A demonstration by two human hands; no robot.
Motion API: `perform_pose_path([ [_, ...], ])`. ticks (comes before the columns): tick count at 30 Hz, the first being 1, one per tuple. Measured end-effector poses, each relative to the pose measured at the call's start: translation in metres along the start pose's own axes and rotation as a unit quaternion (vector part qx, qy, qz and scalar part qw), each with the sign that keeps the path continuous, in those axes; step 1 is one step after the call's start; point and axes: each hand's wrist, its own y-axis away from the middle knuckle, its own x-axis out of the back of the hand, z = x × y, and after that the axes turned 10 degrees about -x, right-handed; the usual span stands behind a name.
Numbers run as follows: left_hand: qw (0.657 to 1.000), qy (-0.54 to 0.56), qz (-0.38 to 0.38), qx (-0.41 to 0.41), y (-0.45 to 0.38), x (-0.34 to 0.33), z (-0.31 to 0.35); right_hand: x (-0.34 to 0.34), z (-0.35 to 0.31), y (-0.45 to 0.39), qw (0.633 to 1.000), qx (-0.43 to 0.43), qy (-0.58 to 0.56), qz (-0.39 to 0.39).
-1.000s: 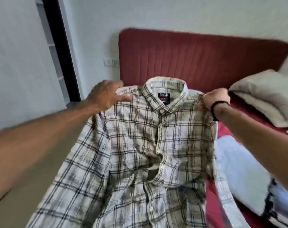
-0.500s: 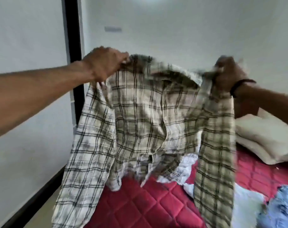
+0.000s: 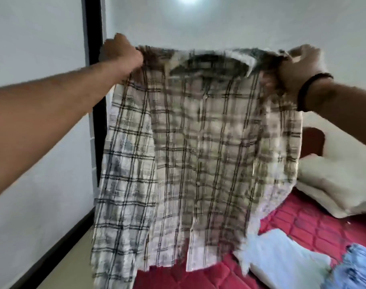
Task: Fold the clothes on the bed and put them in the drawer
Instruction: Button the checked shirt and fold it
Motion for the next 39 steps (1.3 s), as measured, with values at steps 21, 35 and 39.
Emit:
perform_pose_path([
  [21, 0.837, 0.468, -0.186, 0.214, 0.044, -0.281, 0.309, 0.253, 0.099, -0.140, 0.872, 0.041, 0.456, 0.174],
  [35, 0.876, 0.400, -0.257, 0.080, 0.135, -0.363, 0.082, 0.064, 0.169, 0.107, 0.869, 0.094, 0.439, -0.210],
  [39, 0.900, 0.295, -0.315, 0.058, 0.240, -0.409, -0.040, -0.014, 0.270, 0.200, 0.834, 0.009, 0.435, -0.340],
])
